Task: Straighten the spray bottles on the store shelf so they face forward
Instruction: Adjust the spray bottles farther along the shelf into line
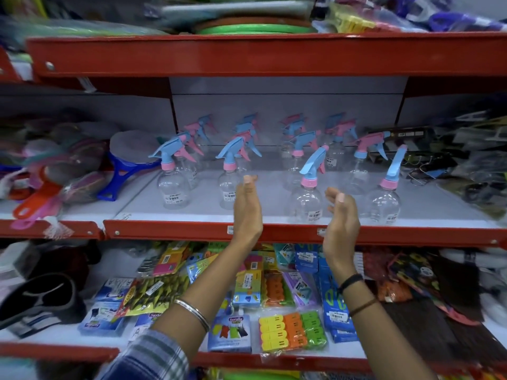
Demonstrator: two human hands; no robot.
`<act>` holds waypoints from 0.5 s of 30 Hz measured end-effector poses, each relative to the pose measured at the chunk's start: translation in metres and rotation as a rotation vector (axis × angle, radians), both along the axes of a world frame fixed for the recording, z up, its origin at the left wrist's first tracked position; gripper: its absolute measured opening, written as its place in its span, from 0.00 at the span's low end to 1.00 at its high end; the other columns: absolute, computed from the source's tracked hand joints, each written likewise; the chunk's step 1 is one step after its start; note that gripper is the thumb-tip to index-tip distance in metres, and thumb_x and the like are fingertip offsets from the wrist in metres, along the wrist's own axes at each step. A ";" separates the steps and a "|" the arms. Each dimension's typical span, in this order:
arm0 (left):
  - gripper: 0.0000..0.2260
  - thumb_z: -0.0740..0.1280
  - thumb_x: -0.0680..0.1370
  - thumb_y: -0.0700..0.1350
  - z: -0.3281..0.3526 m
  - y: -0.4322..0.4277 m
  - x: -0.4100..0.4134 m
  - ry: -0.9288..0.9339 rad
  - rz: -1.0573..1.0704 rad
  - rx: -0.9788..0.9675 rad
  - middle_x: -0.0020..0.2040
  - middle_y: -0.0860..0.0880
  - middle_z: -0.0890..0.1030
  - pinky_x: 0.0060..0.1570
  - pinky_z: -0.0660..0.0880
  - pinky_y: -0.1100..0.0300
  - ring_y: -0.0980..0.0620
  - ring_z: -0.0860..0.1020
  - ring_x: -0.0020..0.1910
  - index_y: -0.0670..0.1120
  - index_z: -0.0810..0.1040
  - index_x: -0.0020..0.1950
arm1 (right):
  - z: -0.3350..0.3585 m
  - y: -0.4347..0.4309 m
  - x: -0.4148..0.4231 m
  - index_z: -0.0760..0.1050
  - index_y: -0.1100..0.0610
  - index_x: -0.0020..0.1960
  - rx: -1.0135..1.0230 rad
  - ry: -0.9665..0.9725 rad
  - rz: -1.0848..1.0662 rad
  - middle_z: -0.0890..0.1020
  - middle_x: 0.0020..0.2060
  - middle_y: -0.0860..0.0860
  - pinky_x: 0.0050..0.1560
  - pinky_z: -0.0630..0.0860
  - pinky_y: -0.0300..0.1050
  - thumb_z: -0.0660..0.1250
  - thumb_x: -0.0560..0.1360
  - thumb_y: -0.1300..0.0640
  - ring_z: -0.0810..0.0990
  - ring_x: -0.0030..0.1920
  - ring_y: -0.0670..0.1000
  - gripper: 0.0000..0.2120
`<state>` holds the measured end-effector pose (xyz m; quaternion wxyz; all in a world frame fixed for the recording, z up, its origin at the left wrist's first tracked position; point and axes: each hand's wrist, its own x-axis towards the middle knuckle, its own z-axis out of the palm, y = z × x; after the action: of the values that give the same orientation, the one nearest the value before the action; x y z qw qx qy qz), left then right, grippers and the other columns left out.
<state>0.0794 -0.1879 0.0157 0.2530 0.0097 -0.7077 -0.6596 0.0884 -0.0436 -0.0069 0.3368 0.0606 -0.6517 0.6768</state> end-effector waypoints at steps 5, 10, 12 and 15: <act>0.27 0.43 0.80 0.59 0.011 -0.061 -0.028 -0.019 0.140 0.103 0.71 0.51 0.64 0.65 0.56 0.60 0.54 0.62 0.70 0.46 0.60 0.74 | 0.009 -0.058 0.001 0.74 0.52 0.59 0.254 0.021 0.344 0.78 0.57 0.49 0.60 0.71 0.39 0.50 0.76 0.42 0.76 0.59 0.43 0.22; 0.33 0.38 0.78 0.63 0.020 -0.092 -0.046 -0.268 -0.006 -0.022 0.74 0.44 0.66 0.69 0.57 0.51 0.44 0.63 0.73 0.46 0.67 0.71 | 0.029 -0.110 -0.034 0.62 0.52 0.72 0.422 -0.365 0.442 0.69 0.69 0.51 0.64 0.58 0.42 0.43 0.77 0.36 0.66 0.70 0.54 0.31; 0.35 0.36 0.76 0.64 0.021 -0.099 -0.047 -0.292 -0.064 -0.068 0.74 0.45 0.65 0.70 0.56 0.48 0.42 0.63 0.73 0.48 0.66 0.71 | 0.035 -0.127 -0.046 0.58 0.49 0.74 0.436 -0.473 0.456 0.65 0.73 0.53 0.62 0.59 0.45 0.41 0.75 0.32 0.64 0.71 0.55 0.34; 0.38 0.34 0.74 0.67 0.017 -0.106 -0.046 -0.296 -0.110 -0.119 0.74 0.44 0.65 0.71 0.55 0.44 0.41 0.64 0.72 0.50 0.65 0.72 | 0.037 -0.139 -0.054 0.60 0.47 0.73 0.408 -0.507 0.430 0.66 0.73 0.54 0.66 0.62 0.50 0.38 0.69 0.26 0.67 0.70 0.57 0.41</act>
<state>0.0335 -0.2937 0.0327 0.1097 0.0532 -0.7747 -0.6205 0.0342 -0.1824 0.0304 -0.0031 0.0923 -0.8079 0.5821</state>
